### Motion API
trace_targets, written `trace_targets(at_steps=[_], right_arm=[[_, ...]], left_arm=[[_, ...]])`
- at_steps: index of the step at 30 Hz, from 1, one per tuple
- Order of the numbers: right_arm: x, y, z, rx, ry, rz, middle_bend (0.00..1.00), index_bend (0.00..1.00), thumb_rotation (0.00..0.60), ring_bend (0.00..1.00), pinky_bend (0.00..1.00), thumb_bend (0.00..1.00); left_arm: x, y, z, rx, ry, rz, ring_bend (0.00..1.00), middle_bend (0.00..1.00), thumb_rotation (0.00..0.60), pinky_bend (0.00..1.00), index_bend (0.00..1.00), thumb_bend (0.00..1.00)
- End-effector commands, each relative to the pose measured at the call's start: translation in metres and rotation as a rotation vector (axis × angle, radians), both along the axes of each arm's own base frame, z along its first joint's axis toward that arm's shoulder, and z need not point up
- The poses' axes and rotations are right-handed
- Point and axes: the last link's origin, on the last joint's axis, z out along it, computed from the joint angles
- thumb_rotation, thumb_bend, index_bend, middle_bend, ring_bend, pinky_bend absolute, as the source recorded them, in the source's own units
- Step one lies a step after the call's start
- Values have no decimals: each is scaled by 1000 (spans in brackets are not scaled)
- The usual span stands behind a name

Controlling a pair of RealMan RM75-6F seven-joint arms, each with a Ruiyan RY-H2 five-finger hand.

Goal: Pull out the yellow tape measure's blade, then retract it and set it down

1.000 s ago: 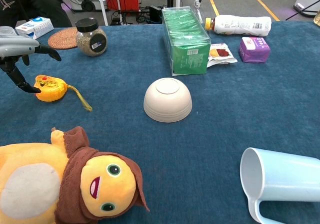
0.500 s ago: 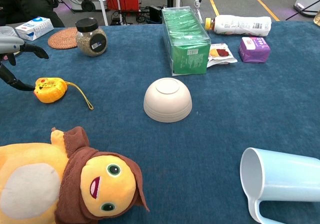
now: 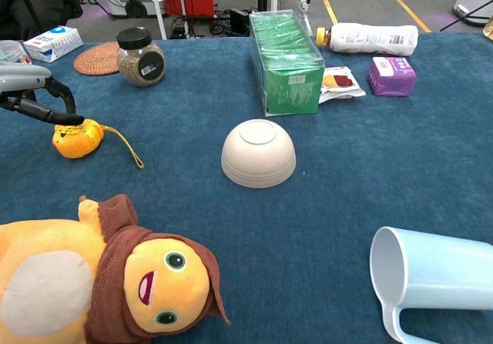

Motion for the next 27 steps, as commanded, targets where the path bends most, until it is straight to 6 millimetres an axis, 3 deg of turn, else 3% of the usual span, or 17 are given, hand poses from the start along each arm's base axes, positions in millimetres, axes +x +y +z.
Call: trace_targets(at_steps=[1,14,27], right_arm=[[0,0,0,0,1,-1,169,193,600,176,276,206],[2,1,0,0,1,1,170,192,600,176,275,204],[1,1,-1,5,-11,8,170,192,600,176,274,205]], left_arm=[[-1,1,-3,0,-5,1,128,208,201,276,309,186],[-8,-5,-3,-20,20,-2,128,226,189,286,309,187],[-24,-45,15,-62,84,17,128,267,178,291,309,187]])
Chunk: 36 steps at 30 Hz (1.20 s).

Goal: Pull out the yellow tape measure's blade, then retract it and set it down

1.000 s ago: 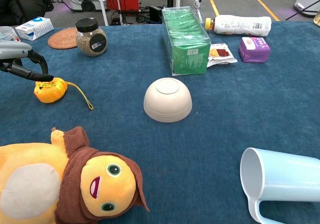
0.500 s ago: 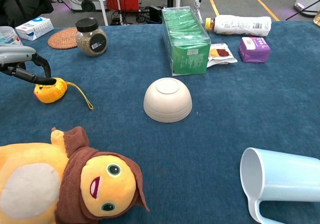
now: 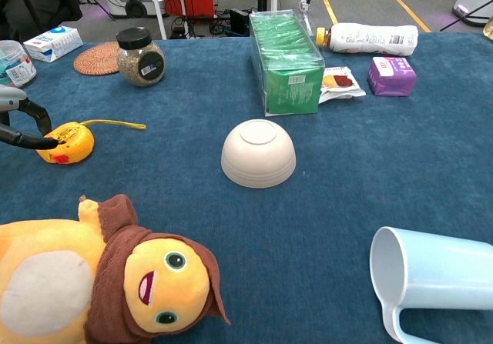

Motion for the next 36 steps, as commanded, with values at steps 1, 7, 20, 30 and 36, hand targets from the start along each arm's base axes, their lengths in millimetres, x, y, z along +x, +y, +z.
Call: trace_targets(at_steps=[1,7,20,30,36], right_arm=[[-1,0,0,-1,-4,0,169,192,600,176,274,204],[-3,0,1,-2,-12,3,169,193,600,176,274,204],[-1,0,0,0,-15,15,169,192,600,176,274,204],[-2,2,1,-6,-13,9,170,193,600,176,274,205],[-2,2,2,-6,-13,4,169,192,600,176,274,205]], left_arm=[[-5,-15,6,-12,21,2,128,274,176,291,309,187],[1,-39,8,-57,29,-11,128,302,168,299,321,187],[13,-36,23,92,74,-235,73,228,365,285,325,188],[-3,-17,15,84,184,-218,0,29,430,175,102,188],[-6,-11,8,95,192,-212,0,19,430,170,92,188]])
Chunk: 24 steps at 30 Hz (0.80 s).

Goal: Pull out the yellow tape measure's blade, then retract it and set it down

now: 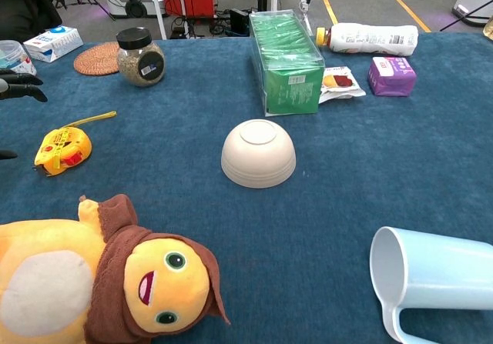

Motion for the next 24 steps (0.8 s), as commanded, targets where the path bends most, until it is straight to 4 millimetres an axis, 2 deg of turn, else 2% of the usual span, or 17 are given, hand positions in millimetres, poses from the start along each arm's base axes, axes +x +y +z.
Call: trace_targets(at_steps=[1,10,17,24], right_arm=[[0,0,0,0,1,0,170,193,600,176,274,205],[-2,-1,1,0,0,-10,169,192,600,176,274,205],[-5,1,2,-3,-2,-16,169,193,600,176,274,205],[-8,2,3,-8,-5,-20,169,193,600,176,274,205]], left_arm=[[0,3,-4,3,2,-3,0,19,431,170,91,188],[5,14,-25,-13,-6,-10,0,19,430,170,91,187],[25,18,-43,-46,-43,-34,0,19,429,170,91,187],[46,21,-52,-67,-83,-46,0,19,429,170,91,187]])
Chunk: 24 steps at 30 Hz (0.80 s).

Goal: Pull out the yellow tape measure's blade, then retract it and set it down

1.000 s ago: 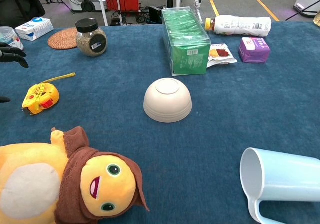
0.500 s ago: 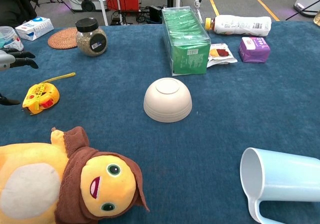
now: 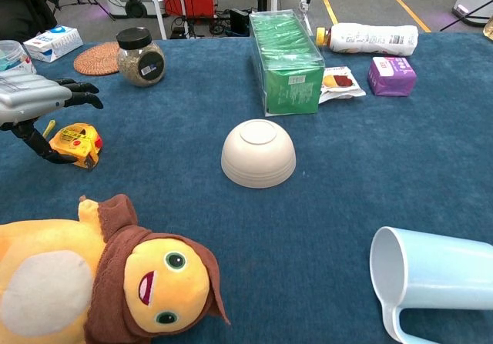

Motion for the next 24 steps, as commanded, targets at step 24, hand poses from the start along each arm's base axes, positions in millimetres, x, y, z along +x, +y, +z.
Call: trace_targets(at_steps=[24], right_arm=[[6,-2,-1,1,10,3,170,192,600,176,274,205]], left_arm=[[-14,5,2,-31,-22,81,0,46,429,192,171,187]])
